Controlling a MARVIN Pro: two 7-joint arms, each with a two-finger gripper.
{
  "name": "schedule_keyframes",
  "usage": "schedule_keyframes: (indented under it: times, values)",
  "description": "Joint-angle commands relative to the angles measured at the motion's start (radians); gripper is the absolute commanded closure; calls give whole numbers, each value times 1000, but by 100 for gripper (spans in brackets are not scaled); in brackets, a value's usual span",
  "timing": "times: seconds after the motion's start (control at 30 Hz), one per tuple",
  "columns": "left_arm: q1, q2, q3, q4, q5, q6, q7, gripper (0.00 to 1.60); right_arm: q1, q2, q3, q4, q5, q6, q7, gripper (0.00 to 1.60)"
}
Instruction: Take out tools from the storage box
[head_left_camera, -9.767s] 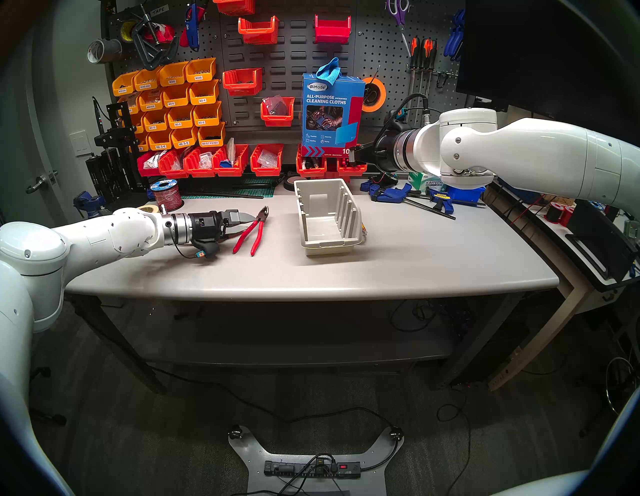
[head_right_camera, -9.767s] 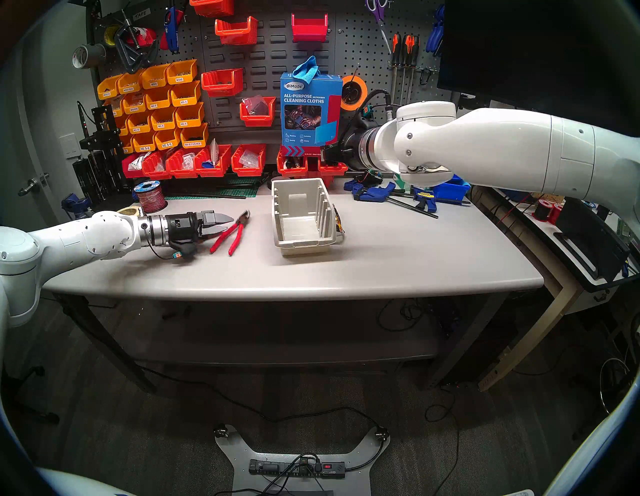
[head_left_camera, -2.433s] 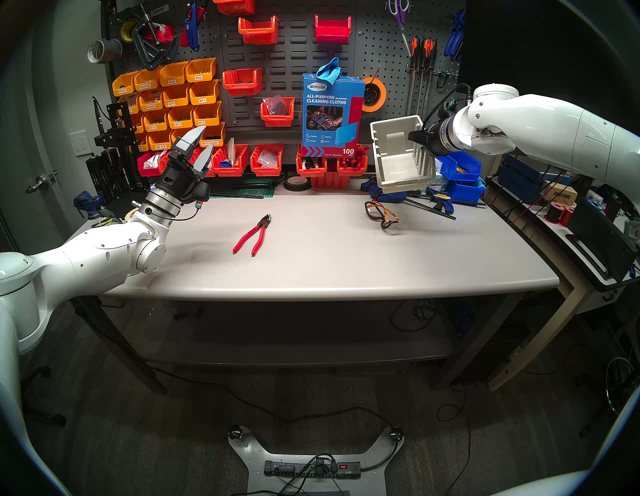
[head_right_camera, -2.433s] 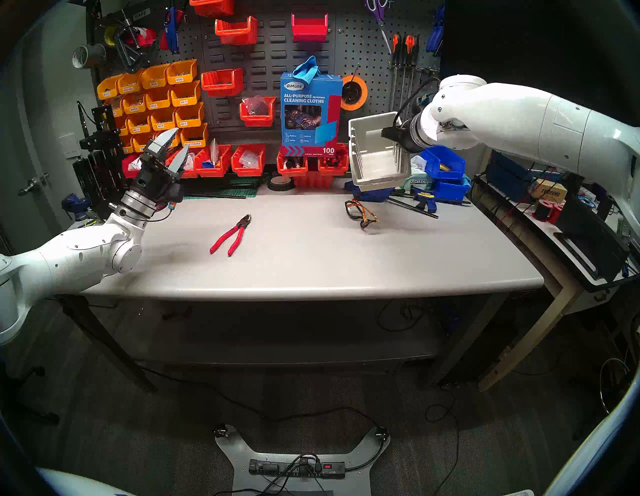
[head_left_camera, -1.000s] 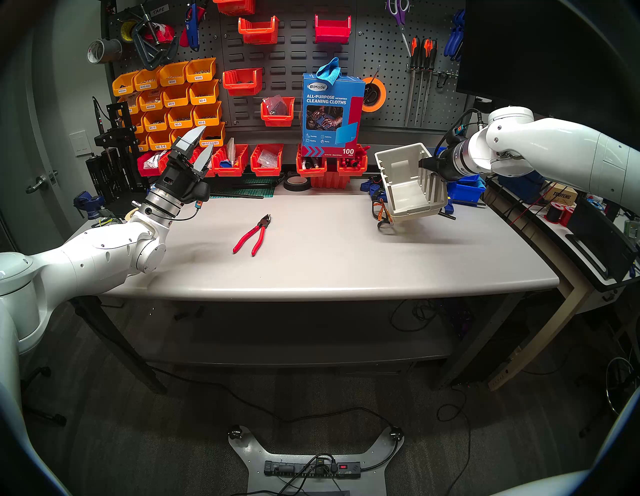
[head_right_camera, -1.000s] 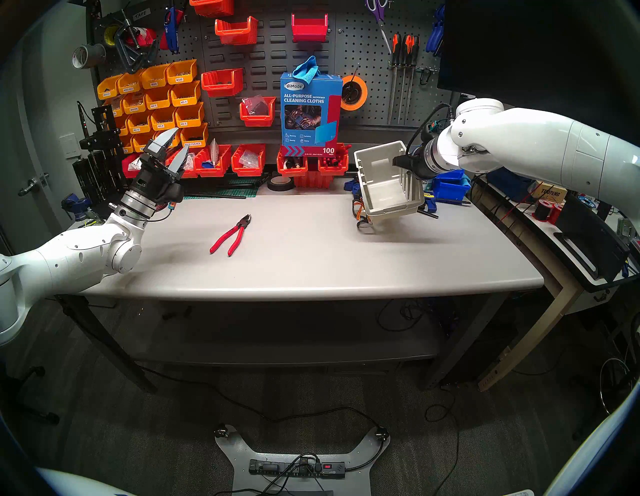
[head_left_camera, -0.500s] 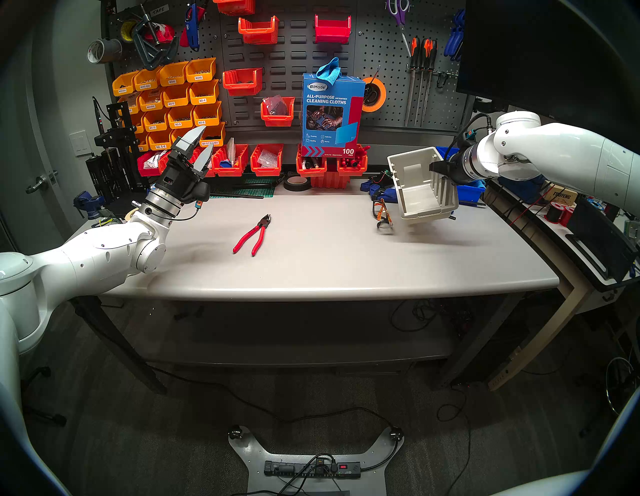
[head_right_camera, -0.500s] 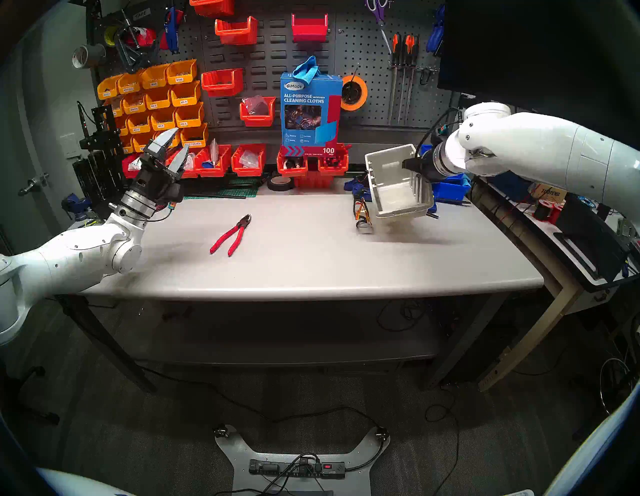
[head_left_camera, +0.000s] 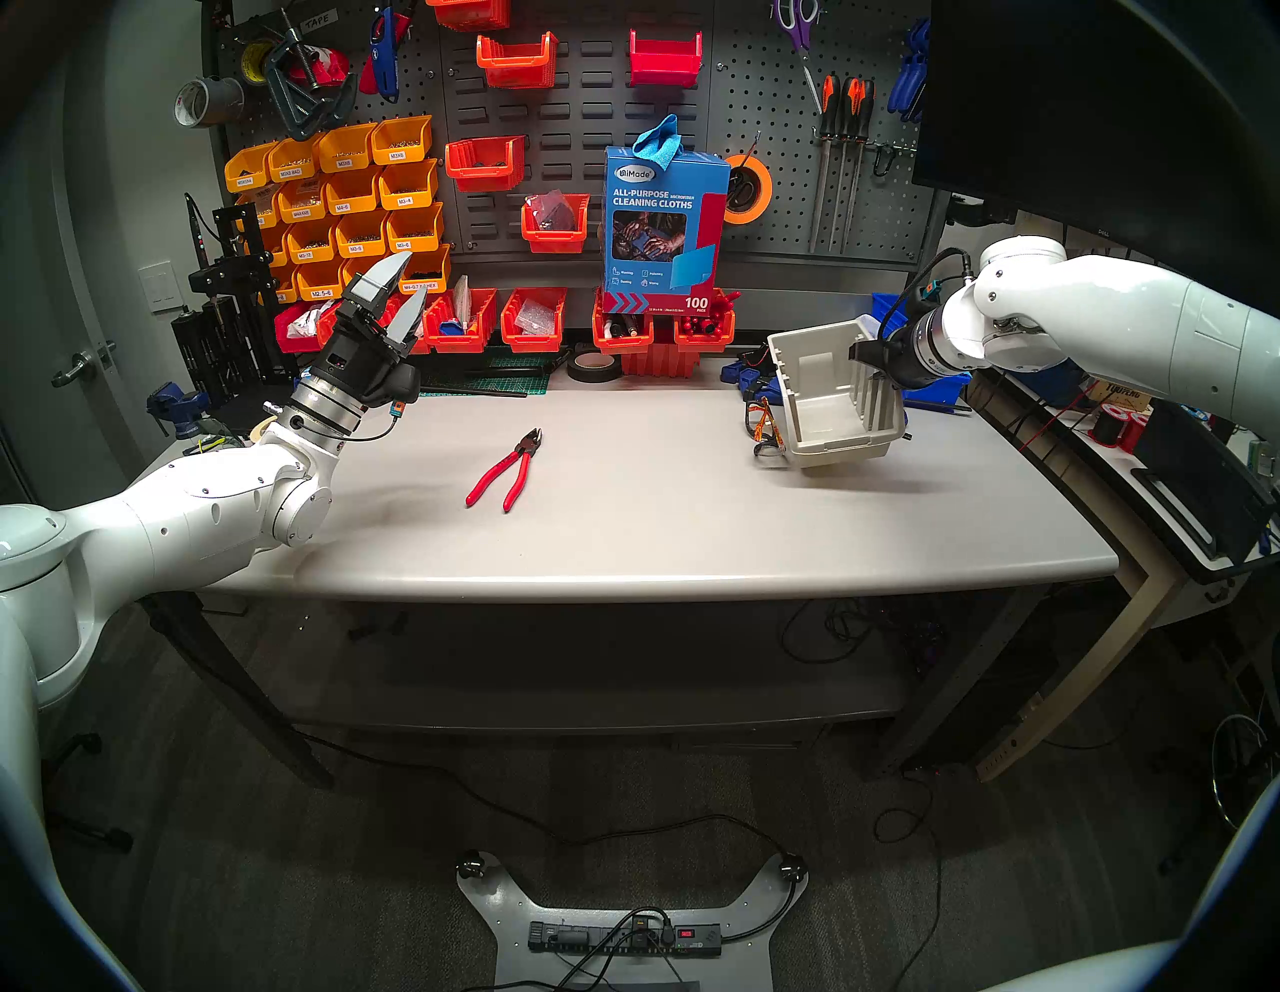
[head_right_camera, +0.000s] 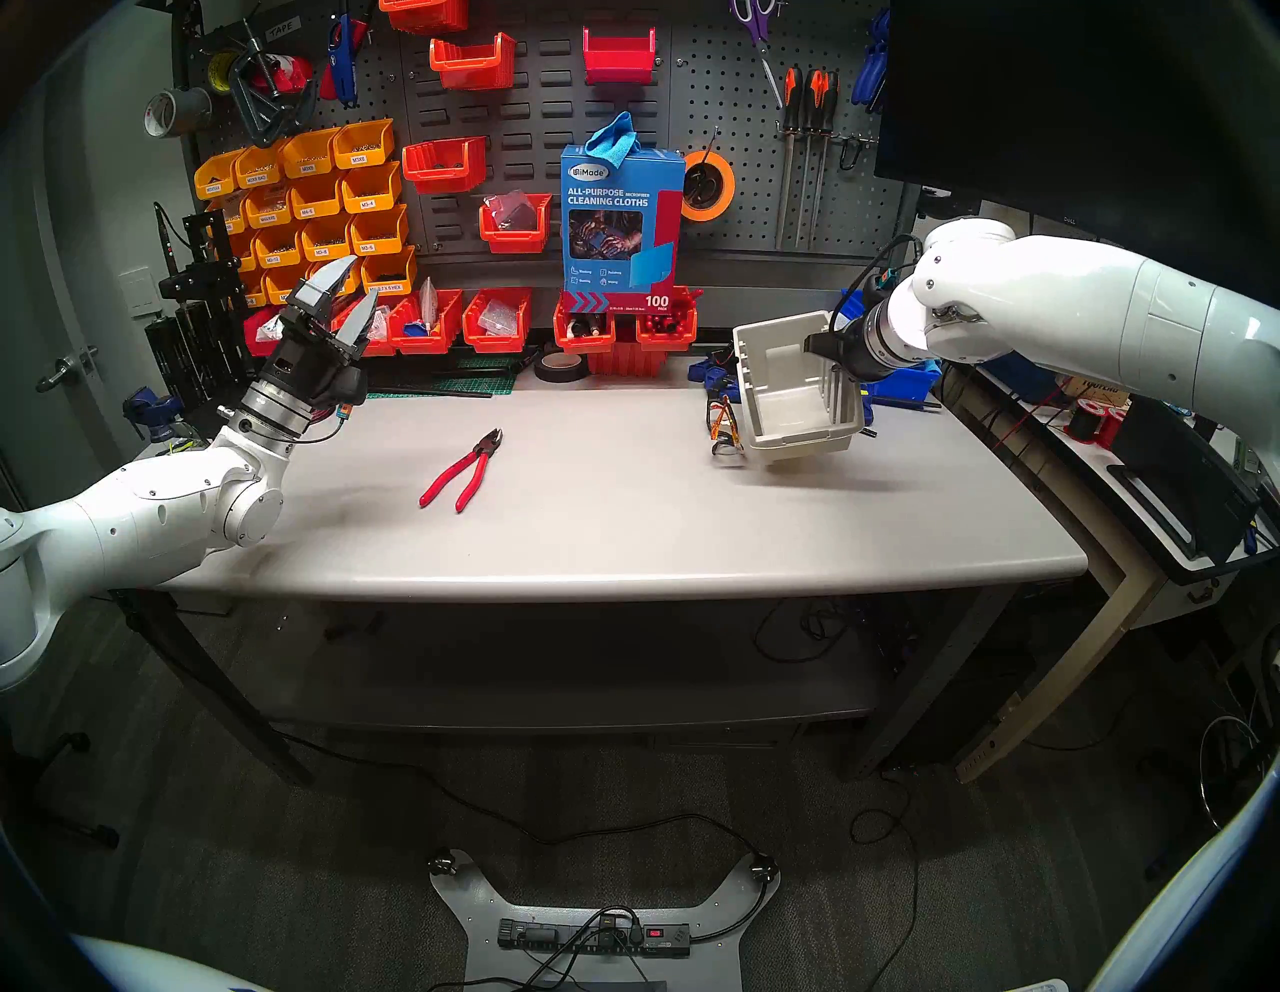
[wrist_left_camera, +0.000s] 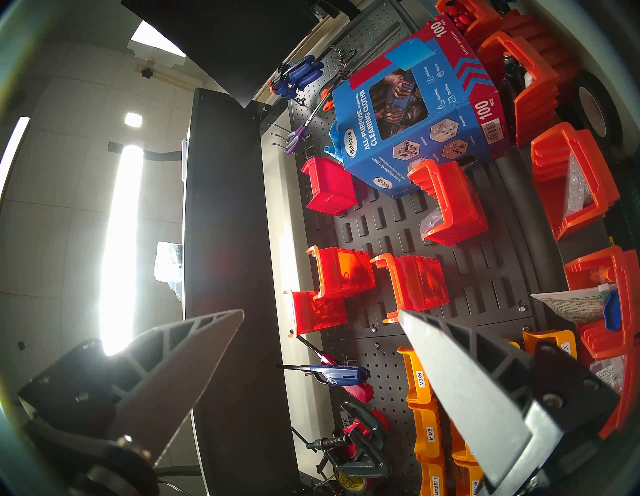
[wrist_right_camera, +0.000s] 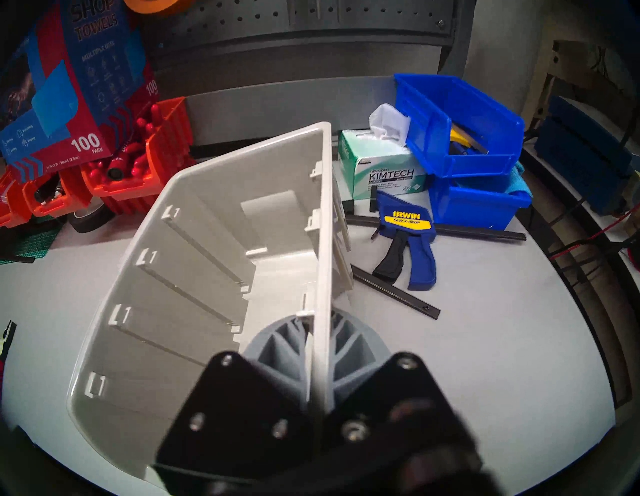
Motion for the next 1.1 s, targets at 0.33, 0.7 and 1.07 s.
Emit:
schedule_keyframes:
  times: [0.33,0.7,1.07]
  values:
    - [-18,-2,-11,2,-2,-2,1,0,-47,-118,35,93,24,32,105,160]
    - [-18,-2,-10,2,-2,-1,1,0,-72,-176,60,80,45,28,139,160]
    - [-18,-3,-11,2,-2,-2,1,0,-65,-197,62,80,42,34,155,160]
